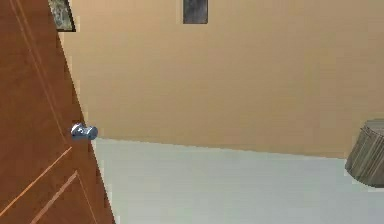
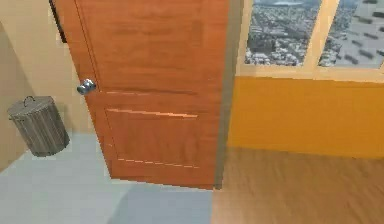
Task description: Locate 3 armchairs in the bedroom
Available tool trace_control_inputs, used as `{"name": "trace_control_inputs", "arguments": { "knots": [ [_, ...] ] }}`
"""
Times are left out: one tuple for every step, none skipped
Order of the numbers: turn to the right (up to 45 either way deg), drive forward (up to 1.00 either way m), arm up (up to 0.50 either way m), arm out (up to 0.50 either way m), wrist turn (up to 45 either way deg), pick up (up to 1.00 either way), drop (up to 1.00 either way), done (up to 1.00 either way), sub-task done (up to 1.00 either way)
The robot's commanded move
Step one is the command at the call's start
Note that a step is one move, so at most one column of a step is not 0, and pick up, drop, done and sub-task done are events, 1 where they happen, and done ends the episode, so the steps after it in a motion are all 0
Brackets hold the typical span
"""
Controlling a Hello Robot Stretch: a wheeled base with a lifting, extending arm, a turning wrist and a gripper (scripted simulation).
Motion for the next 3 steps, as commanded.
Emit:
{"name": "trace_control_inputs", "arguments": {
  "knots": [
    [0.0,1.00,0.00,0.00,0.0,0.00,0.00,0.00,0.00],
    [-6.0,0.00,0.00,0.00,0.0,0.00,0.00,0.00,0.00],
    [0.0,0.10,0.00,0.00,0.0,0.00,0.00,0.00,0.00]
  ]
}}
